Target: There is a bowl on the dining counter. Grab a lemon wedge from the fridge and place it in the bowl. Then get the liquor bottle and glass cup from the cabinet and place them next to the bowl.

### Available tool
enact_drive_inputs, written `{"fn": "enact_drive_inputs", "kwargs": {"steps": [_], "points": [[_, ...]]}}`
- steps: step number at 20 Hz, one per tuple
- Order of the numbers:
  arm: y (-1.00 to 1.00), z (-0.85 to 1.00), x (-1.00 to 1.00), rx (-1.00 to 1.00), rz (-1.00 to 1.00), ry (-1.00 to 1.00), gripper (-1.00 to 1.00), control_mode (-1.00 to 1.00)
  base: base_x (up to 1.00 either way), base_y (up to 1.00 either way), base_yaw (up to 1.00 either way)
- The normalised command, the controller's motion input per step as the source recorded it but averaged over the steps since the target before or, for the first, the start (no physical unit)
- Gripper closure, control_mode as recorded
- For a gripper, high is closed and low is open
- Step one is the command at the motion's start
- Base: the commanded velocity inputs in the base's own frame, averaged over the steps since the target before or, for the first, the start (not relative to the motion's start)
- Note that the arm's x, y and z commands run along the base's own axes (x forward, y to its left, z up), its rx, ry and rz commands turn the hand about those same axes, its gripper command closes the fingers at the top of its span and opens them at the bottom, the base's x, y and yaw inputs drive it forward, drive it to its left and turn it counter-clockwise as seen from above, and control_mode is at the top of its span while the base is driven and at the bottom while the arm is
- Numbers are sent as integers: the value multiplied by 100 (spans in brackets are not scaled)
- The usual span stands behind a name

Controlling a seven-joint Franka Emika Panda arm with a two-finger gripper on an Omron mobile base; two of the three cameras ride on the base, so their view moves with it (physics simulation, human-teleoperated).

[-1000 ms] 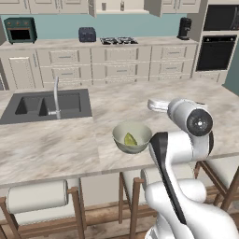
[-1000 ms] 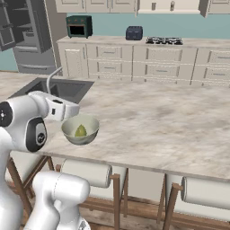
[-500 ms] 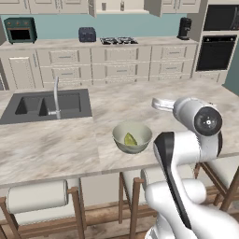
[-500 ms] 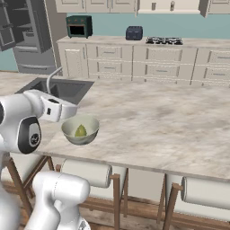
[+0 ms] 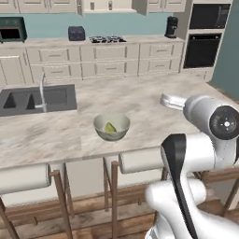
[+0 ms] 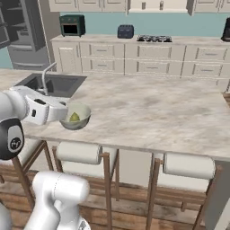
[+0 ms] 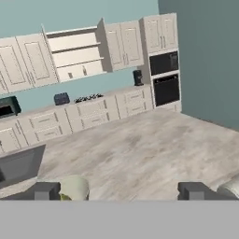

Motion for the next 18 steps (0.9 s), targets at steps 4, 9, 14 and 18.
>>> {"fn": "enact_drive_inputs", "kwargs": {"steps": [4,9,14,18], "points": [[0,0,0,0,0,0,-100,100,-54,-96,-20],[0,0,0,0,0,0,-100,100,-15,-100,-17],[0,0,0,0,0,0,-100,100,0,-100,-14],[0,0,0,0,0,0,-100,100,0,-100,-13]]}}
